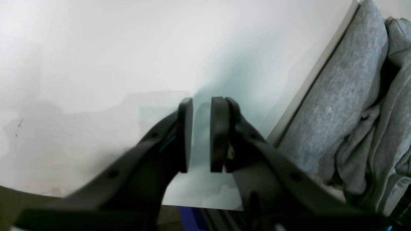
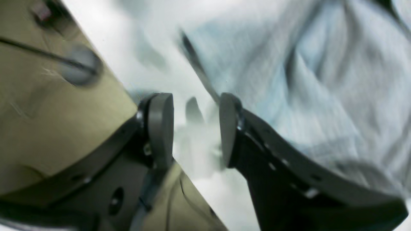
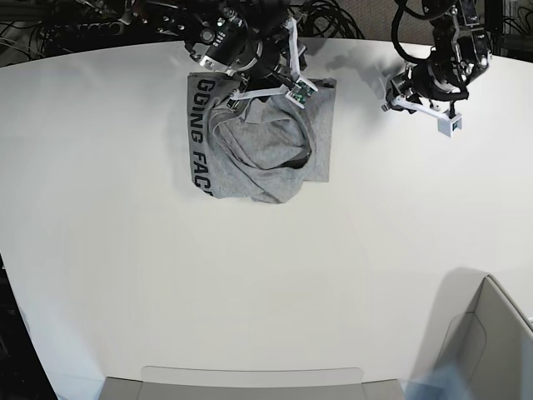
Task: Fold the T-shirt properly
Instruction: 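Raise the right gripper away from the folded shirt, then lower the right gripper onto the shirt's folded edge and pinch the fabric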
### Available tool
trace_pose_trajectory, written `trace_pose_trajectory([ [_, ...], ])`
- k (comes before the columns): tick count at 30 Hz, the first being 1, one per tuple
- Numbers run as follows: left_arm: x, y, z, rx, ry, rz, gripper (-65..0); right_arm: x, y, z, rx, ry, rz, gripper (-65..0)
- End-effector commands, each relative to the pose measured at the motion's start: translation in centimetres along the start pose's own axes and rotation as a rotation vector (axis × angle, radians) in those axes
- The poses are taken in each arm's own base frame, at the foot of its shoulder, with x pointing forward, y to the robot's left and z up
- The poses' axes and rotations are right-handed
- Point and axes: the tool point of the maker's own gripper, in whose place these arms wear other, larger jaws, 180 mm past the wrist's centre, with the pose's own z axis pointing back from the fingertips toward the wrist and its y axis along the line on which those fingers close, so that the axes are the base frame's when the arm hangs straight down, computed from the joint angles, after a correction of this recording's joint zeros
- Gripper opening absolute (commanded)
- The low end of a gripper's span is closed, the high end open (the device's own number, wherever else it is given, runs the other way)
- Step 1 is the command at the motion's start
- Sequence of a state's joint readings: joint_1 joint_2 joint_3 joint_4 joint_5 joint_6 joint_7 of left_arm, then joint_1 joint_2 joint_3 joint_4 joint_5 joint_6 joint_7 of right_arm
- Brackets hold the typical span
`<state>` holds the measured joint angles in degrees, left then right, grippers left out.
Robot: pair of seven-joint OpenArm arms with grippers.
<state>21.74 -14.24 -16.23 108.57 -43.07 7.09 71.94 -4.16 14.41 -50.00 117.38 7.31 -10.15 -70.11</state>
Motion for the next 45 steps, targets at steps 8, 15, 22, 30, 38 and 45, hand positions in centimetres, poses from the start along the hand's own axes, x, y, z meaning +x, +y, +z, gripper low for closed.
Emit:
trace_pose_trajectory([
  [8, 0.8, -0.4, 0.4, -0.011, -0.024, -0.013, -55.0, 3.1, 1.5, 0.5, -0.118, -0.098, 0.044, -42.1],
  [15, 0.7, -0.3, 0.4, -0.010, -0.022, -0.013, -55.0, 4.3, 0.6, 1.7, -0.324, -0.080, 0.076, -42.1],
  [22, 0.8, -0.4, 0.4, -0.011, -0.024, -0.013, -55.0, 3.7, 0.6, 1.8, -0.350, -0.057, 0.074, -42.1],
  [30, 0.6, -0.3, 0.4, -0.009, -0.021, -0.012, -55.0, 2.7, 2.0, 1.4, -0.281, -0.027, 0.047, -42.1],
  [38, 0.5, -0.2, 0.4, -0.008, -0.020, -0.012, -55.0, 1.5, 2.2, 0.9, -0.201, 0.015, -0.050, -42.1],
  [45, 0.1, -0.7, 0.2, -0.022, -0.014, 0.004, -55.0, 1.2, 1.9, 0.8, -0.207, 0.024, -0.060, -42.1],
])
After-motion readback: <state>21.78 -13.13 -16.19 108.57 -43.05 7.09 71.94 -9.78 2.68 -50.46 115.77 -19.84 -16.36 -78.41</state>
